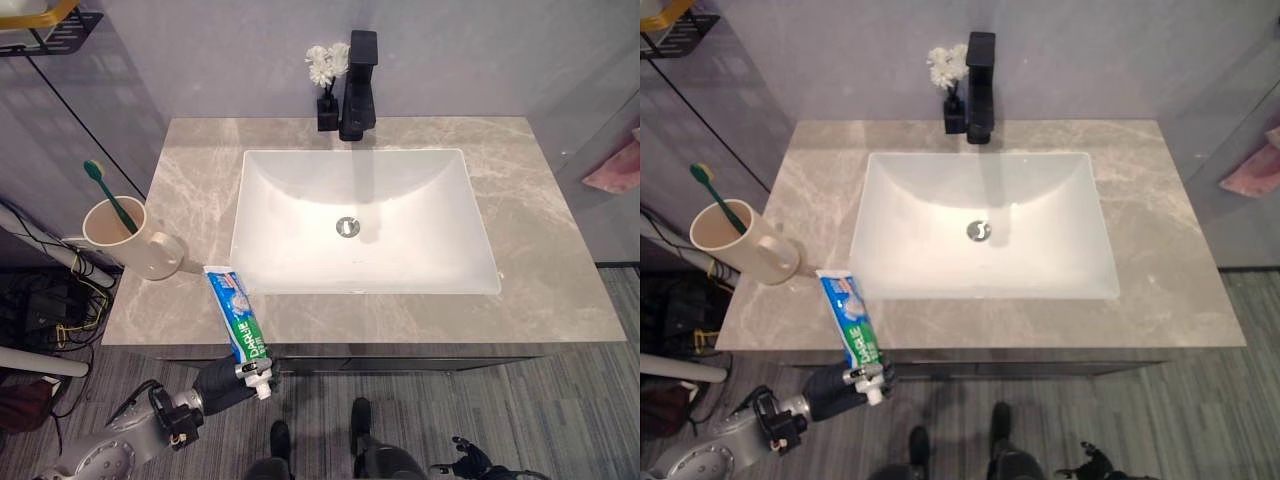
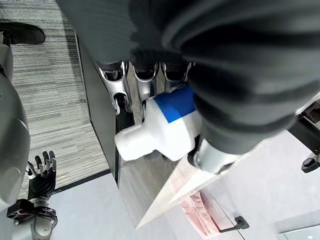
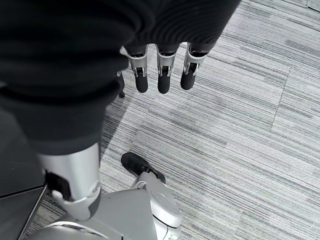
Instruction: Put brush and paste in cup on sink, flatten towel.
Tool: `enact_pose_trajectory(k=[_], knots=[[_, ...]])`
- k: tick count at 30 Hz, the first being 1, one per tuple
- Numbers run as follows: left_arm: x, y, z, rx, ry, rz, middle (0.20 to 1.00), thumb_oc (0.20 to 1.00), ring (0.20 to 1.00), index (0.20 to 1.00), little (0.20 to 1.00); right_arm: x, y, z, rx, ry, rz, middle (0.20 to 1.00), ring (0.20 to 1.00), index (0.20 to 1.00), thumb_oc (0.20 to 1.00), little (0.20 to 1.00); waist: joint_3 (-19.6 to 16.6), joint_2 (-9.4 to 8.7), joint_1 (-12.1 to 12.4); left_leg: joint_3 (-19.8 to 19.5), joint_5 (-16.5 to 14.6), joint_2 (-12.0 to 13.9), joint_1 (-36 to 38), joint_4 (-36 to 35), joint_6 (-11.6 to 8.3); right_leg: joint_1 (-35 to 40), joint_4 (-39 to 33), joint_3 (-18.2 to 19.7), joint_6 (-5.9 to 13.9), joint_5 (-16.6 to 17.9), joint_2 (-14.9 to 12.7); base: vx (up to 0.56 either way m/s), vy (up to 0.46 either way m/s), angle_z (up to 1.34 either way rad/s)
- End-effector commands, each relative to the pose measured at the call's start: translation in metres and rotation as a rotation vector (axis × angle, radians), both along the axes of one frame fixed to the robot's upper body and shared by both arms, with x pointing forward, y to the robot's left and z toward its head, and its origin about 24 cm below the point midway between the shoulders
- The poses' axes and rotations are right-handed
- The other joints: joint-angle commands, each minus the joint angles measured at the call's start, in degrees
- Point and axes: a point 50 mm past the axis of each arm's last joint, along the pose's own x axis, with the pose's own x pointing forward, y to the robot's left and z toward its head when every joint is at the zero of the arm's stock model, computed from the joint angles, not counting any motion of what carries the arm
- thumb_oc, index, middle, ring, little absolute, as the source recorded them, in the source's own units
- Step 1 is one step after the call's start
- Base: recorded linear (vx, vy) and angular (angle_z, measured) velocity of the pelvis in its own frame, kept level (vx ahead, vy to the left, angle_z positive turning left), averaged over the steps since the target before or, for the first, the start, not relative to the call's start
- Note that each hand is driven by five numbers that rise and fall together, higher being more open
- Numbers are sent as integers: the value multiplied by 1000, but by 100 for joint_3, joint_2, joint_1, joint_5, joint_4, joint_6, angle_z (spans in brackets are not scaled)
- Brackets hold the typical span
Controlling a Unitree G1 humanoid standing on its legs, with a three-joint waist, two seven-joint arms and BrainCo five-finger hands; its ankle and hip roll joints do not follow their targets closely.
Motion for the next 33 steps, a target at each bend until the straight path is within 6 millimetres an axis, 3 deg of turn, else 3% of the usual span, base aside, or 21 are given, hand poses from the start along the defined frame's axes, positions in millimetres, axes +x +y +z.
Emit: enact_pose_trajectory(k=[1,8,14,25,28,29,33], knots=[[9,-9,23,-65,-120,-19,200,200,200,200,200,2,2,0,10,-11,-1,1000,1000,1000,1000,1000,-152,-253,-22,-94,150,-45,-97,37,-39,386,60,250,509,-203,-283,0,0,0],[11,-3,30,-21,-174,-5,200,200,200,200,200,-2,-3,0,3,-11,-57,1000,1000,1000,1000,1000,-268,-263,-12,-114,145,-45,-71,37,-49,443,61,233,511,-179,-292,0,0,0],[13,8,65,112,-351,-90,200,200,200,200,200,-21,-11,-3,-1,45,-147,1000,1000,1000,1000,1000,-423,-225,-5,-125,154,-34,14,37,-77,545,86,198,515,-154,-313,1,1,1],[20,15,100,216,-569,-79,200,200,200,200,200,-45,-21,-6,0,124,-273,1000,1000,1000,1000,1000,-625,-119,61,-199,145,-75,163,37,-92,797,84,85,494,-208,-367,-1,0,0],[24,25,122,417,-778,-25,200,200,200,200,200,-40,-29,-2,6,67,-370,1000,1000,1000,1000,1000,-687,-97,125,-223,142,-83,197,37,-93,853,79,33,491,-214,-385,-4,4,4],[24,25,123,419,-778,-23,200,200,200,200,200,-40,-28,-2,7,67,-368,1000,1000,1000,1000,1000,-682,-100,113,-224,140,-83,204,37,-93,860,80,32,491,-216,-384,-8,4,5],[30,35,169,838,-1250,116,200,200,200,200,200,-26,-46,8,15,-56,-557,1000,1000,1000,1000,1000,-801,-157,127,-202,74,-83,266,37,-94,948,60,16,494,-262,-393,0,0,14]])
